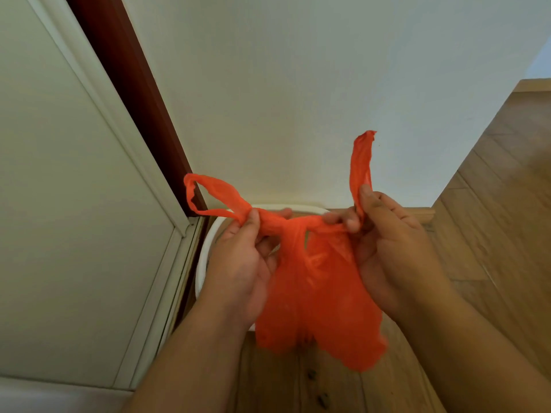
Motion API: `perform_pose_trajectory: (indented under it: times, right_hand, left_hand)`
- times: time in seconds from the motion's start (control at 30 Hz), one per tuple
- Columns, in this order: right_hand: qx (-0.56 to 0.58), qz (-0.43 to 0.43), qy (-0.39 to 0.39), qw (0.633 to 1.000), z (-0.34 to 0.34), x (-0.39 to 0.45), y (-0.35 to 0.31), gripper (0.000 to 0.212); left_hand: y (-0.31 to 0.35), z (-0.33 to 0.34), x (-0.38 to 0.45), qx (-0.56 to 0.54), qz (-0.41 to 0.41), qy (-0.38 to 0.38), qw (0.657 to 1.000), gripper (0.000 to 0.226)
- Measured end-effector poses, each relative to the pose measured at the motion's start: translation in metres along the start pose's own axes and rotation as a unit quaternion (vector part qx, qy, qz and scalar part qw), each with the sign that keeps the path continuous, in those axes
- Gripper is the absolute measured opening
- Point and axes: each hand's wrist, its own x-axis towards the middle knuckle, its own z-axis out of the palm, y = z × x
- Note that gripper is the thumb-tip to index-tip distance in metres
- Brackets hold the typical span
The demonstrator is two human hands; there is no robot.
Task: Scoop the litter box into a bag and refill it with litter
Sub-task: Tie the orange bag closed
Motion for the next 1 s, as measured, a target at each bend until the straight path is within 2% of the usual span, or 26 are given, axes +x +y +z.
perform_pose_trajectory:
  times: [0.13, 0.3, 0.4, 0.53, 0.63, 0.73, 0.83, 0.87, 0.93, 1.0]
  right_hand:
    - [0.018, 0.025, 0.07, 0.997, -0.007, 0.006, -0.003, 0.03]
    - [-0.127, 0.059, 0.105, 0.985, -0.016, 0.009, -0.003, 0.022]
    - [-0.185, 0.066, 0.121, 0.973, -0.02, 0.01, -0.004, 0.021]
    - [-0.226, 0.072, 0.123, 0.964, -0.022, 0.01, -0.004, 0.021]
    - [-0.169, 0.048, 0.115, 0.978, -0.022, 0.009, -0.003, 0.025]
    - [-0.025, 0.061, 0.103, 0.993, -0.019, 0.009, -0.006, 0.03]
    - [0.084, 0.088, 0.06, 0.991, -0.015, 0.008, -0.003, 0.009]
    - [0.078, 0.093, 0.053, 0.991, -0.014, 0.007, -0.002, 0.013]
    - [-0.047, 0.112, 0.051, 0.991, -0.012, 0.005, 0.001, 0.04]
    - [-0.221, 0.147, 0.064, 0.962, -0.013, 0.001, 0.002, 0.046]
  left_hand:
    - [0.0, -0.009, 0.007, -0.08, -0.009, 0.082, 0.993, 0.023]
    - [-0.003, -0.016, 0.017, -0.011, -0.031, 0.114, 0.993, 0.029]
    - [-0.007, -0.019, 0.019, 0.054, -0.037, 0.115, 0.991, 0.032]
    - [-0.004, -0.024, 0.023, 0.062, -0.038, 0.131, 0.989, 0.031]
    - [-0.005, -0.026, 0.024, 0.062, -0.044, 0.116, 0.99, 0.028]
    - [-0.005, -0.022, 0.021, 0.042, -0.049, 0.077, 0.995, 0.02]
    - [-0.005, -0.015, 0.016, 0.023, -0.016, 0.045, 0.999, 0.02]
    - [-0.005, -0.014, 0.015, 0.022, -0.001, 0.035, 0.999, 0.023]
    - [-0.006, -0.012, 0.012, 0.021, 0.028, 0.021, 0.999, 0.029]
    - [-0.004, -0.011, 0.01, 0.012, 0.043, 0.009, 0.999, 0.029]
